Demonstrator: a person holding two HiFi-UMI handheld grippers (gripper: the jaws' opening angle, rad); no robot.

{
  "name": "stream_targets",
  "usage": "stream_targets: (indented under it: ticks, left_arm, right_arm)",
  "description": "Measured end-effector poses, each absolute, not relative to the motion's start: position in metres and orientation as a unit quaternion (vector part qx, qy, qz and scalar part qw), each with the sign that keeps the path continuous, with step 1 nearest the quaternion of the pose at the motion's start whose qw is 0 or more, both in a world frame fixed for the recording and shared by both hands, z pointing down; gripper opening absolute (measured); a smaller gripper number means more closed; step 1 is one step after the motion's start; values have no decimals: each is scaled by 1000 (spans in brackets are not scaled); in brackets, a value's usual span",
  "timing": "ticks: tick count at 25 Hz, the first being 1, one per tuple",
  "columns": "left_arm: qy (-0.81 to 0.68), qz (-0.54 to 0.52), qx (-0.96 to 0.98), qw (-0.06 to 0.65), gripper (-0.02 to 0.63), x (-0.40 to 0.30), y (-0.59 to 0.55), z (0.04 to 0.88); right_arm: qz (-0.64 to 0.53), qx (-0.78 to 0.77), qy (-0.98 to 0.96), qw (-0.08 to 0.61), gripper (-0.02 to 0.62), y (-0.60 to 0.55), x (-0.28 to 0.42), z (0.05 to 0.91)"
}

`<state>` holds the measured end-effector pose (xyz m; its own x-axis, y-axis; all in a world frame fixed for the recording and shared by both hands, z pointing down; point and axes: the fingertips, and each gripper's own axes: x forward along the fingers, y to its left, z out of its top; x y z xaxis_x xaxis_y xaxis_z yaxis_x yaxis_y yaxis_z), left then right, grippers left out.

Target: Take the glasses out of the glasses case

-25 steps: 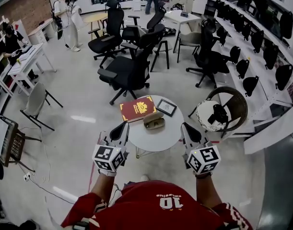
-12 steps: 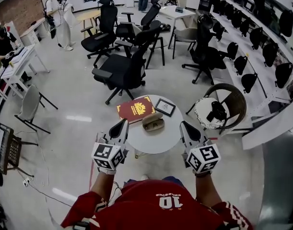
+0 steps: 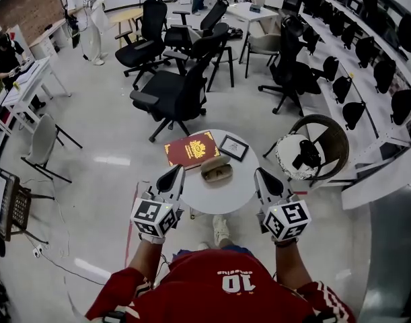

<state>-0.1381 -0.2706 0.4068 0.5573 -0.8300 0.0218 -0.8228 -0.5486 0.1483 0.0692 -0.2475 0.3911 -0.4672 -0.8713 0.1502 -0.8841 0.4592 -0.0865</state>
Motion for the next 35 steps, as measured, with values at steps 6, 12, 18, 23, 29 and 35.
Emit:
stream_targets:
  ticks: [6, 12, 18, 23, 29, 35]
  left_arm:
    - [-478, -25, 876, 62, 9, -137, -282, 396]
    - [-482, -24, 874, 58, 9, -137, -288, 393]
    - [-485, -20, 872, 59, 9, -136, -297, 398]
    - [-485, -9, 872, 60, 9, -131, -299, 408]
    - [-484, 5, 873, 60, 8, -126, -308, 429]
    - [-486, -7, 869, 88, 8, -121, -319, 453]
  right_arm:
    - [64, 497, -865, 27, 18, -263, 65, 380]
    - [56, 482, -874, 26, 18, -273, 62, 378]
    - [54, 465, -883, 41, 84, -281, 57, 385]
    - [51, 453, -887, 69, 84, -290, 58, 406]
    - [41, 431, -893, 124, 84, -311, 59, 451]
    - [52, 399, -898, 178, 84, -335, 53, 523]
